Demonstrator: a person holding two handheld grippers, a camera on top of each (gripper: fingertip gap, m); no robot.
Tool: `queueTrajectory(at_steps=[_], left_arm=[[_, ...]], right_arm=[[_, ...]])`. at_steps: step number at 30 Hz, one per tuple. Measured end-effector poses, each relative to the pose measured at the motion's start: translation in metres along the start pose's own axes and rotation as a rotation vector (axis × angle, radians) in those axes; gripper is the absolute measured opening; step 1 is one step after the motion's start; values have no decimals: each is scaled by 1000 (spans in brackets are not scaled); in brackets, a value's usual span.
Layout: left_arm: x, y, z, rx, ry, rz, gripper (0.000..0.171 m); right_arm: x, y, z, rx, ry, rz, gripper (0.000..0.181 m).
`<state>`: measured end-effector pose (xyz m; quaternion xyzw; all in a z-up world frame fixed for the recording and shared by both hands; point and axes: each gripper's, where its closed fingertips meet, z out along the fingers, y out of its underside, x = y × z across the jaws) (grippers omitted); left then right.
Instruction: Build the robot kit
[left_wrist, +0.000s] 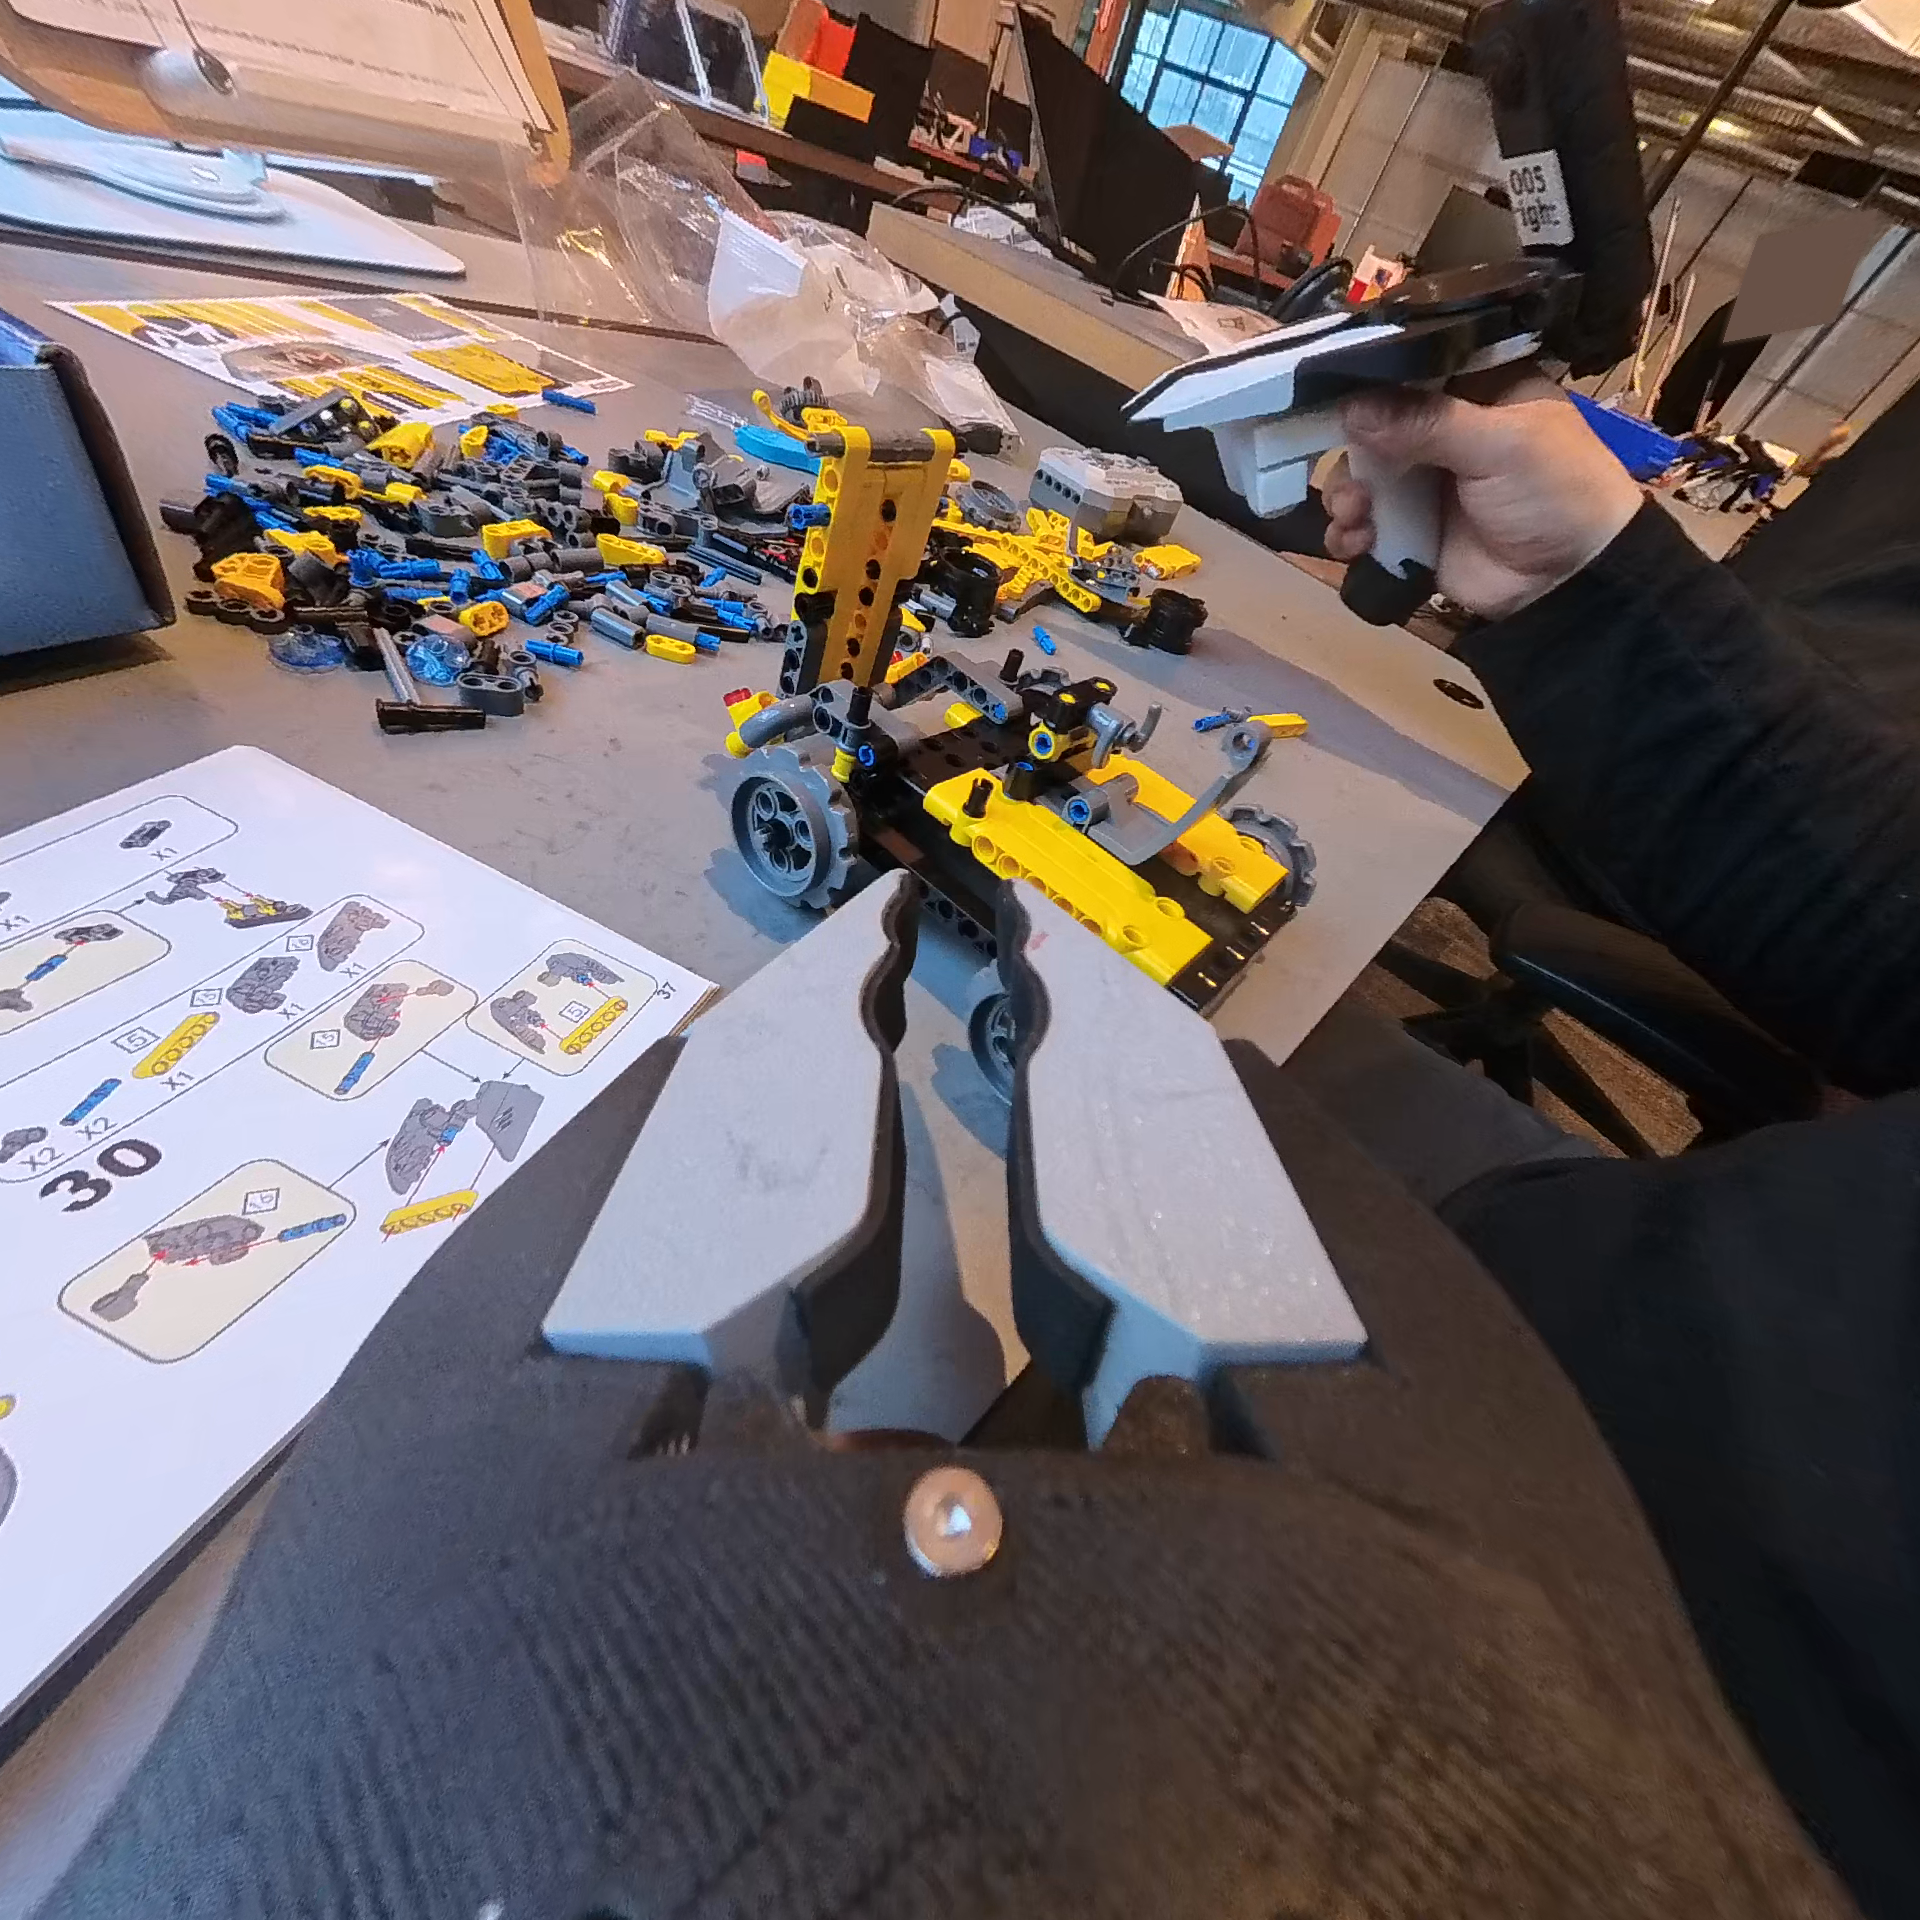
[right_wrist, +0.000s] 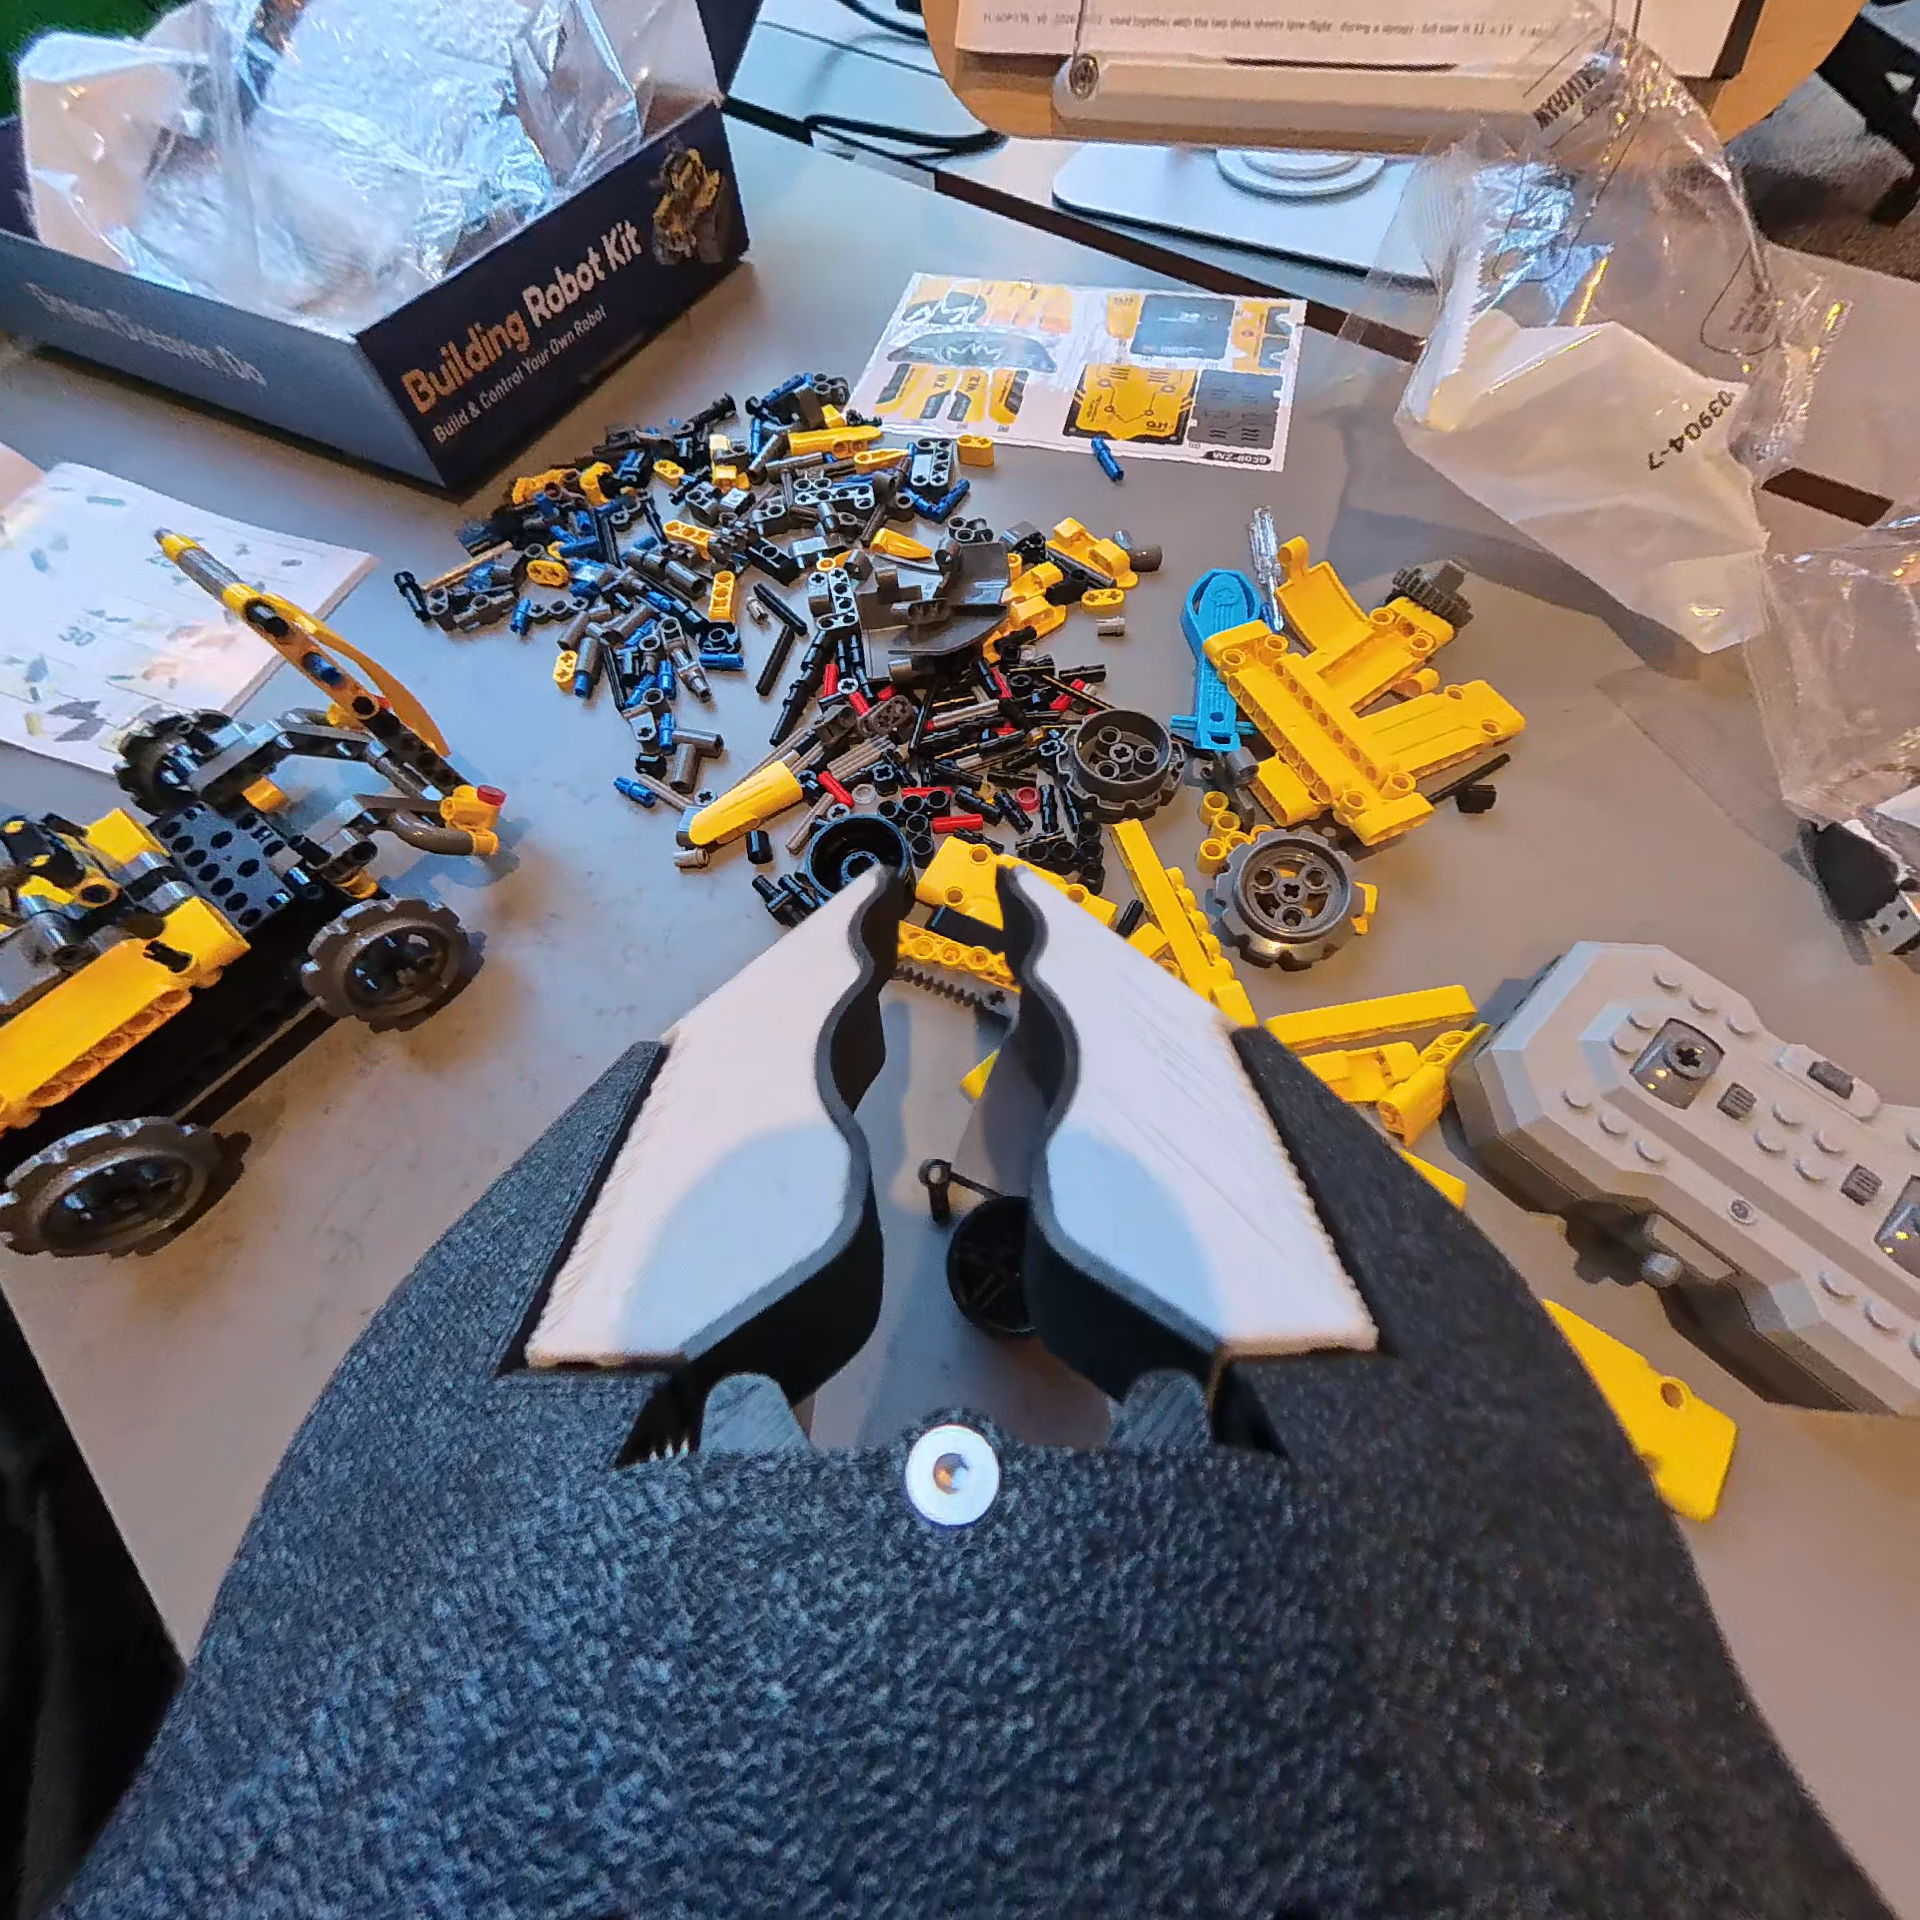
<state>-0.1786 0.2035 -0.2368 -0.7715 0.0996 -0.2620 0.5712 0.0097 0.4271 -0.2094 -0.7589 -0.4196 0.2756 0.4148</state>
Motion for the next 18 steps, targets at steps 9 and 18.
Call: queueTrajectory(at_steps=[9,18], left_arm=[[0,0,0,0,-1,-1,11],[-23,-43,-16,91,-111,27,19]], right_arm=[[-7,8,7,-35,-28,-18,18],[-20,6,13,-69,-66,-115,18]])
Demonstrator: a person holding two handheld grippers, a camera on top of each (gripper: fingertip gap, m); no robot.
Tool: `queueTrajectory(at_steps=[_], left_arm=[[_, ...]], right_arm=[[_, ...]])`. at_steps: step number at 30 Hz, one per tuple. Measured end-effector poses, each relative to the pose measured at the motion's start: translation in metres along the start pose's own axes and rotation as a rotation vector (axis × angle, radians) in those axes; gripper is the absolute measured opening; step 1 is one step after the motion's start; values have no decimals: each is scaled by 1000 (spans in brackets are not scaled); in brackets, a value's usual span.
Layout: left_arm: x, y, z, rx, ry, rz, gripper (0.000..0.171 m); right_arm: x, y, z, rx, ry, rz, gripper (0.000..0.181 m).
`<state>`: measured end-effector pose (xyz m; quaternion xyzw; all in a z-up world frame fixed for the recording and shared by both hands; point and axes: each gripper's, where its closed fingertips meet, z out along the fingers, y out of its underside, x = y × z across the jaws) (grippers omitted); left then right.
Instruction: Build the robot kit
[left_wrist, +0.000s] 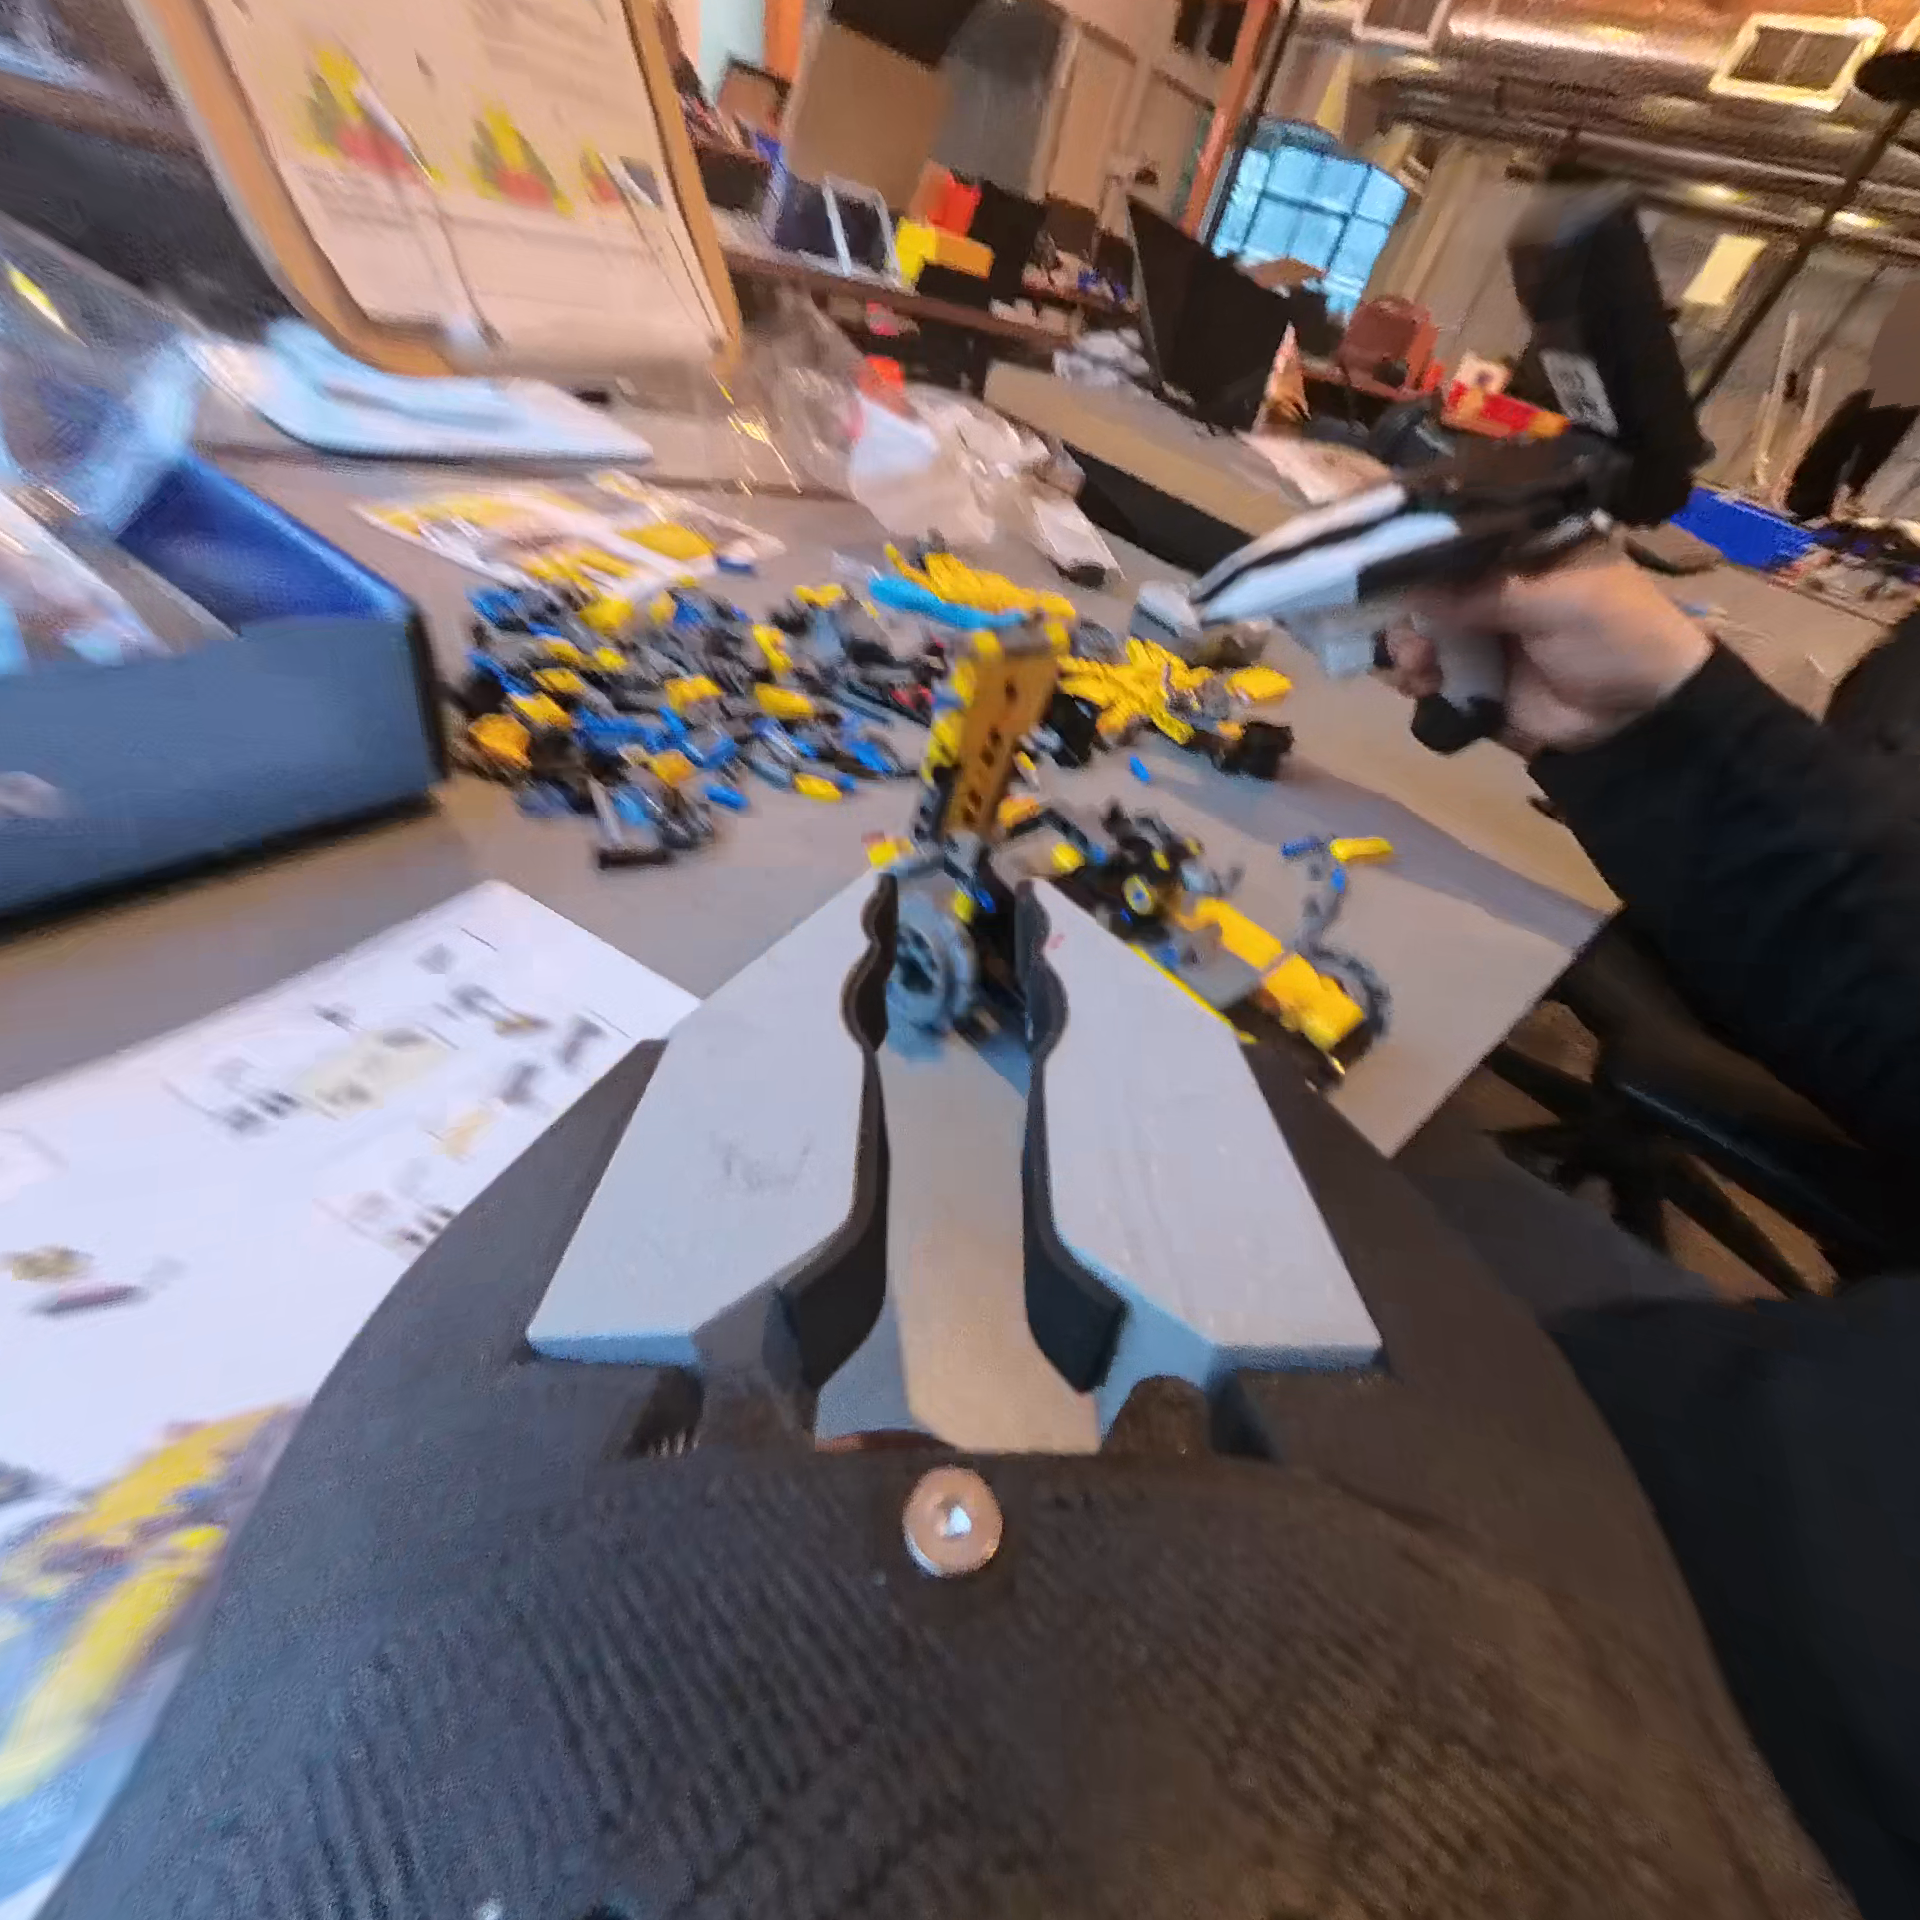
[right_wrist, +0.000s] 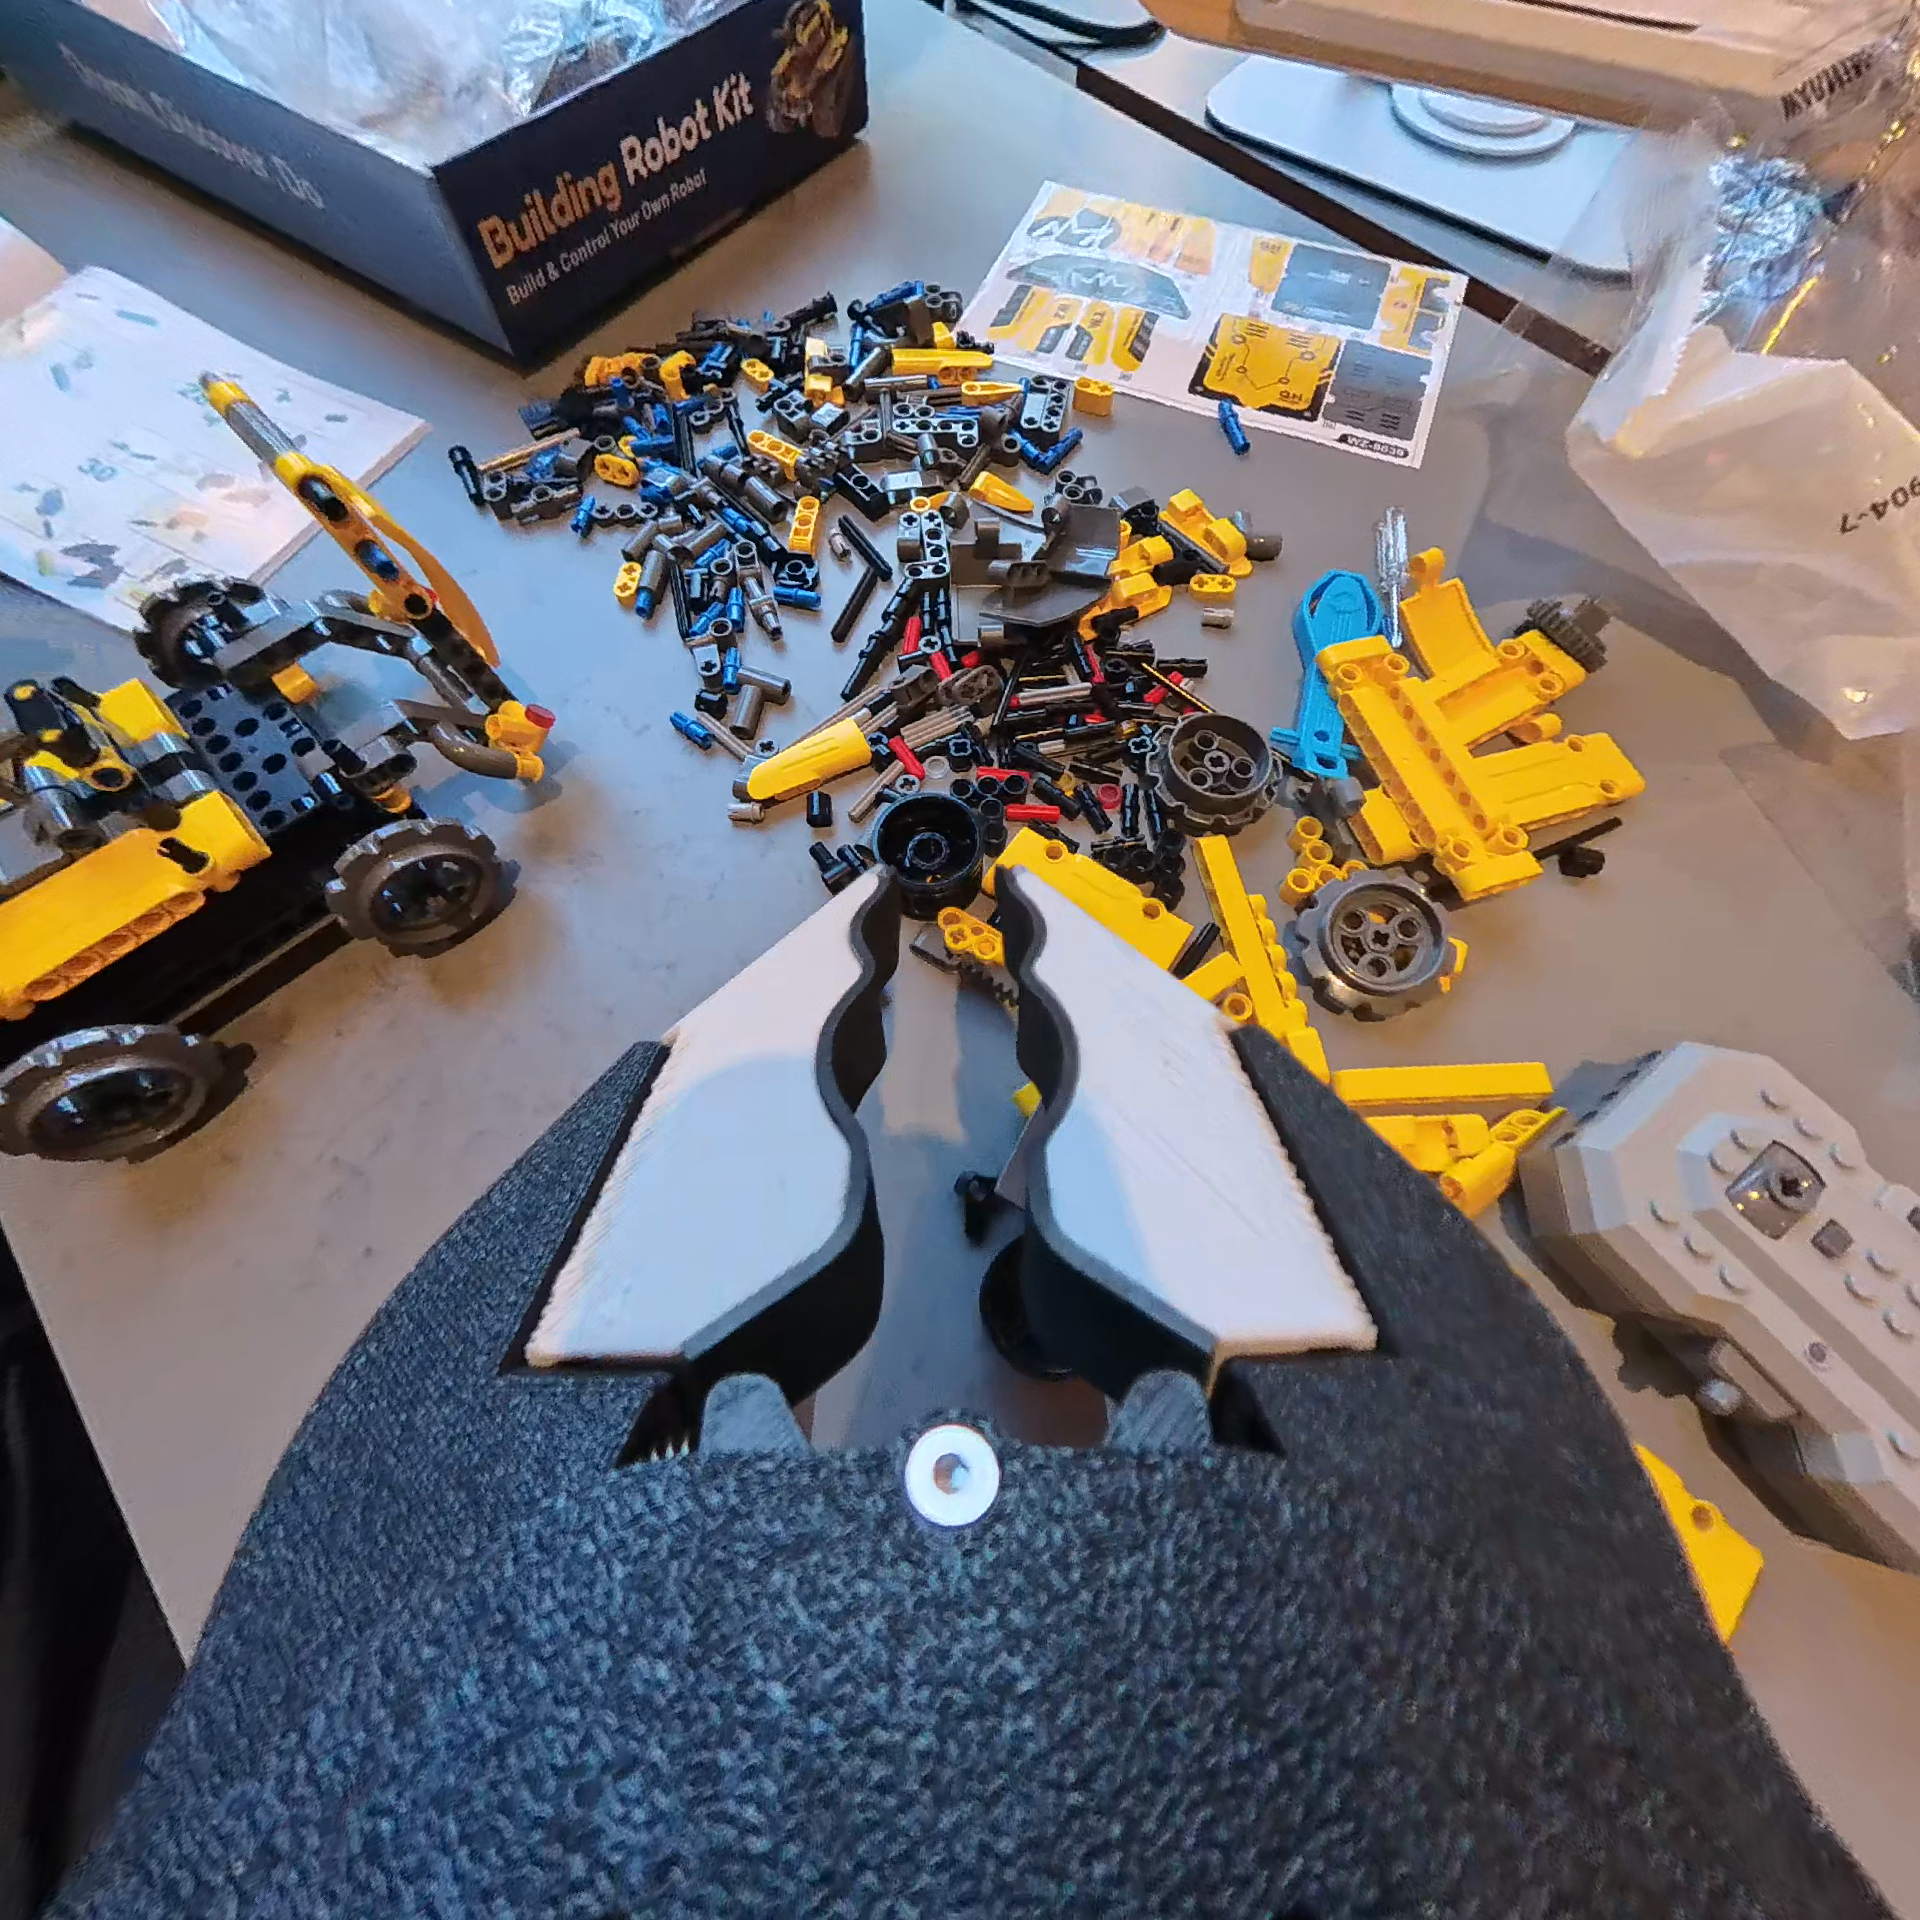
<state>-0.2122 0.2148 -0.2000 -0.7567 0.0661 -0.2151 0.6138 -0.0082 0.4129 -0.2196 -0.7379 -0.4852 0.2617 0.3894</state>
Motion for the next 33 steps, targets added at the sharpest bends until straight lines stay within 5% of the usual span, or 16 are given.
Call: queueTrajectory(at_steps=[4,9,14,19,24,25,27,33], left_arm=[[-43,-60,6,-39,-110,107,40],[-132,-127,66,-188,-258,302,51],[-218,-100,154,-604,-202,372,81],[-248,-98,194,-789,-141,374,91],[-274,-58,173,-1119,-195,396,51],[-269,-60,172,-1117,-167,376,26],[-271,-72,167,-1087,-197,441,9],[-267,-117,133,-1037,-199,589,0]], right_arm=[[1,-7,-6,19,-1,-14,18],[-3,-6,-8,30,-20,-18,18],[-12,5,-7,3,-43,-34,18],[-11,6,-16,8,-41,-51,18],[-5,1,-28,36,-35,-48,18],[-4,0,-31,42,-34,-49,18],[-3,-1,-34,49,-36,-52,18],[-7,-3,-39,55,-44,-75,18]])
